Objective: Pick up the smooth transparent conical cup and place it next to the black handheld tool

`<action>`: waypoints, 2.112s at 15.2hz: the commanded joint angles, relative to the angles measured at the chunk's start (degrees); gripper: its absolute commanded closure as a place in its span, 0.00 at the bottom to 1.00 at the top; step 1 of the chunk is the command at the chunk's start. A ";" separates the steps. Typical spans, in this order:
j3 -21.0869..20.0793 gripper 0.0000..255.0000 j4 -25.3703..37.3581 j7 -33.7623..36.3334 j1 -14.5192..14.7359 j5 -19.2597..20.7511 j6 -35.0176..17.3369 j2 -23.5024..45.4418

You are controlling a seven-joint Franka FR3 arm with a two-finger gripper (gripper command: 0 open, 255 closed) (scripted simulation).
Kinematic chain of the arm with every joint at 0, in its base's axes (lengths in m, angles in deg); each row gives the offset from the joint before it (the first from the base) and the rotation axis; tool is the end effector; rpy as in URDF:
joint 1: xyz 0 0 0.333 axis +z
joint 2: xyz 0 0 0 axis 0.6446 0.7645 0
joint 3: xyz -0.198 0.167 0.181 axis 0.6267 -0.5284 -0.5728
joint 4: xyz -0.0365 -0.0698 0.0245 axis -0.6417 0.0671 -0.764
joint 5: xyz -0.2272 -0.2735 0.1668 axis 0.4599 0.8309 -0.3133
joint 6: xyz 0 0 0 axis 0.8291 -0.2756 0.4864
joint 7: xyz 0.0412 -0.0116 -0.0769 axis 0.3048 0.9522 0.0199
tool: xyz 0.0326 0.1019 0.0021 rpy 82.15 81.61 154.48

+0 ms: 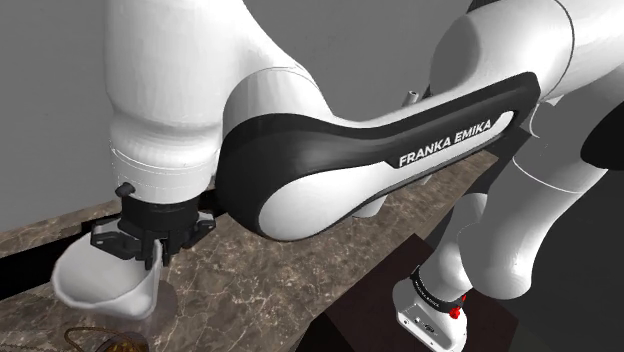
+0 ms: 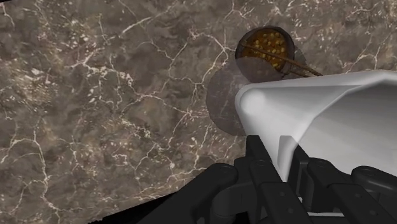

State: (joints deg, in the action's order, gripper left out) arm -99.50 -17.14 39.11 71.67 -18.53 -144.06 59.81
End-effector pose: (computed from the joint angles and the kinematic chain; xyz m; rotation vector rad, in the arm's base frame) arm 0.2907 0.5282 0.5050 -2.9294 0.3277 -0.1446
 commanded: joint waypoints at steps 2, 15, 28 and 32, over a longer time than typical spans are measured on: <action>-0.02 1.00 -1.71 0.45 0.13 0.45 -2.22 0.50; 0.44 1.00 -8.19 2.58 0.63 3.42 -11.66 4.04; 0.39 0.00 -7.87 2.91 0.87 3.54 -11.40 4.14; 0.01 0.00 -6.78 0.64 -0.03 0.48 -6.99 0.16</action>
State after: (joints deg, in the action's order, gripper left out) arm -99.40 -24.48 40.58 71.95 -17.02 -152.66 61.20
